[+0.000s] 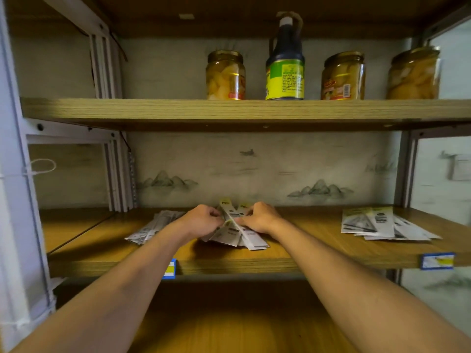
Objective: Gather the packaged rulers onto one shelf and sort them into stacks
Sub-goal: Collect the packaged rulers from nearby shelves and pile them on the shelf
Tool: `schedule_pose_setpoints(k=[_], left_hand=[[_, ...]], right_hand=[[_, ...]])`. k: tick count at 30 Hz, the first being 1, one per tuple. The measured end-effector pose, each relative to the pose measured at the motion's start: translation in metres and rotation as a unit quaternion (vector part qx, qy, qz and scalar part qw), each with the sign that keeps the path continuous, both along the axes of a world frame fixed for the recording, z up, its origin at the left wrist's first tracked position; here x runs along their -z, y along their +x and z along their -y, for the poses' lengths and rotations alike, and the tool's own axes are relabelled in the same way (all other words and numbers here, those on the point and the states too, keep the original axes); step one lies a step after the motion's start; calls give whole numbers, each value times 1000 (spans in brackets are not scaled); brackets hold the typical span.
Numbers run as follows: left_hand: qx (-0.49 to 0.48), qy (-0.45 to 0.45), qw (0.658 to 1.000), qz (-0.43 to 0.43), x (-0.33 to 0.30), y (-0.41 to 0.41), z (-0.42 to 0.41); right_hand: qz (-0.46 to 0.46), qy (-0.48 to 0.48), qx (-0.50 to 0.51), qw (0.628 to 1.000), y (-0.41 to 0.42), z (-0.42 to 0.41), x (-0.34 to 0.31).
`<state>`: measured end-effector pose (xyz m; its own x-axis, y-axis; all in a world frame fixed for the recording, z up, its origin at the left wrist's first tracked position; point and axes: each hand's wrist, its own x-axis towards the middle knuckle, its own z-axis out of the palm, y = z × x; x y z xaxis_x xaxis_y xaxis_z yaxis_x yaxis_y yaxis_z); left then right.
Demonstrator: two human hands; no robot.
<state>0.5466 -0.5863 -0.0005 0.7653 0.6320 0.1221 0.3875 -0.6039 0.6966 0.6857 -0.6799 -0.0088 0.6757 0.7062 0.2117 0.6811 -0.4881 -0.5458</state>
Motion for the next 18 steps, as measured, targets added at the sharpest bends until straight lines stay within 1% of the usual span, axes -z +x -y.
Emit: schedule_pose_setpoints(k=[4, 7, 11, 15, 18], left_hand=[[-16, -20, 1000, 5, -1, 11, 8], [-8, -41, 999, 16, -2, 25, 16], [29, -6, 1000, 0, -2, 45, 36], [49, -10, 999, -5, -3, 70, 62], [69, -9, 998, 0, -5, 89, 79]], right_hand=[[-9, 11, -19, 1000, 5, 3, 4], [6, 14, -22, 1000, 10, 8, 7], [16, 4, -13, 1000, 26, 30, 8], [-2, -3, 6, 1000, 50, 62, 3], [2, -8, 17, 1000, 66, 82, 3]])
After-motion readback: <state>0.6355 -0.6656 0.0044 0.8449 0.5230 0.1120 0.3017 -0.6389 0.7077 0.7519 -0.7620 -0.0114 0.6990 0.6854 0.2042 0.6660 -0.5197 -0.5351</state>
